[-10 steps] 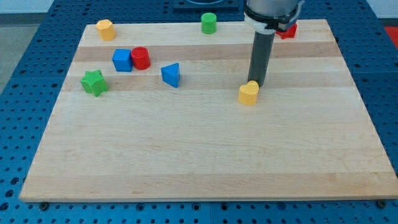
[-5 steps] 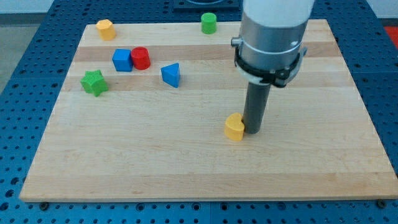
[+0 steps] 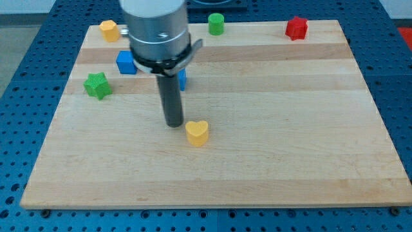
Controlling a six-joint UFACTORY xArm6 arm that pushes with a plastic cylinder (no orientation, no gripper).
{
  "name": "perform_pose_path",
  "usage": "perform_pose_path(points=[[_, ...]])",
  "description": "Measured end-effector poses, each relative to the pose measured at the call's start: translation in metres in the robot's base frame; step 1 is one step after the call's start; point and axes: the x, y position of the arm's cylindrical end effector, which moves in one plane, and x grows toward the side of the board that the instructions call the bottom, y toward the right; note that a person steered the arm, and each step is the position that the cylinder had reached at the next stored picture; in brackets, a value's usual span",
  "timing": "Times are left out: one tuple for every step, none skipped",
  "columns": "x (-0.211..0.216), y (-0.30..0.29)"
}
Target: Push the yellow heart to the bottom center of the board
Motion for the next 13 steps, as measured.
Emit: perform_pose_path(points=[[0.0,-0.005],[0.008,0.003],[0.017,0.024],[0.016,0.036],[0.013,0.057],[0.018,0.078],[0.036,0.079],[0.055,0.079],[0.062,0.079],[0.064,0.079],[0.037,0.082],[0.033,0.116],[0.049,0.129]])
